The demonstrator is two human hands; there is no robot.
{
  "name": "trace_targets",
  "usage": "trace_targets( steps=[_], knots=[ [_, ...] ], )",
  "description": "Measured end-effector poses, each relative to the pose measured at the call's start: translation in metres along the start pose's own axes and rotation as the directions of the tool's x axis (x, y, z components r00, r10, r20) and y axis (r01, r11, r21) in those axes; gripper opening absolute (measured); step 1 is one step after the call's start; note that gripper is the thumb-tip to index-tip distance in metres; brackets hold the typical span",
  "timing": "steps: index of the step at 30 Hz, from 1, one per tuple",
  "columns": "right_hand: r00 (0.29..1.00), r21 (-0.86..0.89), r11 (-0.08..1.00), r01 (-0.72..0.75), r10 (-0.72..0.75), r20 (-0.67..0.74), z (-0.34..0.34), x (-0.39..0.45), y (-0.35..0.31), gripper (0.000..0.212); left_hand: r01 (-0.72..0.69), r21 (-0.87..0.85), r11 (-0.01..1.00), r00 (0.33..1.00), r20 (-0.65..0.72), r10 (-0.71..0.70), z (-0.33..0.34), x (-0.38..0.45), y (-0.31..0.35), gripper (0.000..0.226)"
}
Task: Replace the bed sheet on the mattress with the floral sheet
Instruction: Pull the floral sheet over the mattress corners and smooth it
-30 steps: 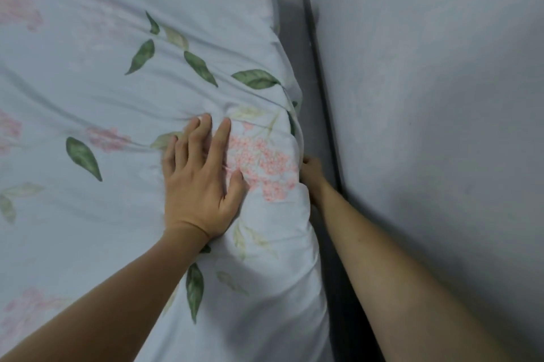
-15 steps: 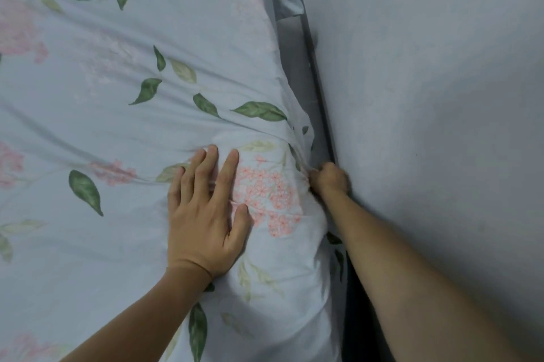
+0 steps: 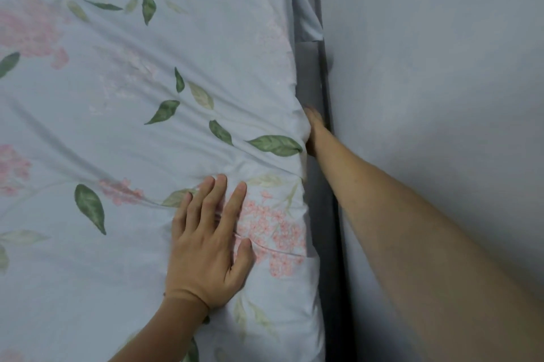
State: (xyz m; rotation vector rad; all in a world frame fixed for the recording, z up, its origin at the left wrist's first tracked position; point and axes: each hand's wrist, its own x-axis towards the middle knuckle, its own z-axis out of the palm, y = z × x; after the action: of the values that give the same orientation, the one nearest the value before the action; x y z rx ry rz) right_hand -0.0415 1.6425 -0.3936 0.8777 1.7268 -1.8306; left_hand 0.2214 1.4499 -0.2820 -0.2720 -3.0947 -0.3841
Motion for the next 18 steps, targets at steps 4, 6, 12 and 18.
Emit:
trace_targets(
  steps=[4,6,12,18],
  knots=[
    [0.992,-0.122,0.985,-0.122,0.119,-0.028,-0.001,0.008,0.01,0.043,0.001,-0.015,1.0,1.0,0.009,-0.001,-0.001,0.001,-0.001,0.077],
    [0.999,-0.298,0.954,-0.033,0.019,-0.049,0.0,0.0,0.009,0.042,-0.002,-0.017,1.0,1.0,0.011,0.002,-0.001,0.0,0.0,0.077],
    [0.942,-0.704,0.709,0.048,-0.267,-0.204,-0.015,0.014,0.014,0.05,-0.009,-0.017,1.0,1.0,0.007,0.009,0.0,0.003,-0.002,0.077],
    [0.903,-0.846,0.524,-0.097,-0.311,-0.296,-0.032,0.024,0.03,0.036,-0.006,-0.001,1.0,1.0,0.001,0.006,0.004,0.002,-0.003,0.079]
  ],
)
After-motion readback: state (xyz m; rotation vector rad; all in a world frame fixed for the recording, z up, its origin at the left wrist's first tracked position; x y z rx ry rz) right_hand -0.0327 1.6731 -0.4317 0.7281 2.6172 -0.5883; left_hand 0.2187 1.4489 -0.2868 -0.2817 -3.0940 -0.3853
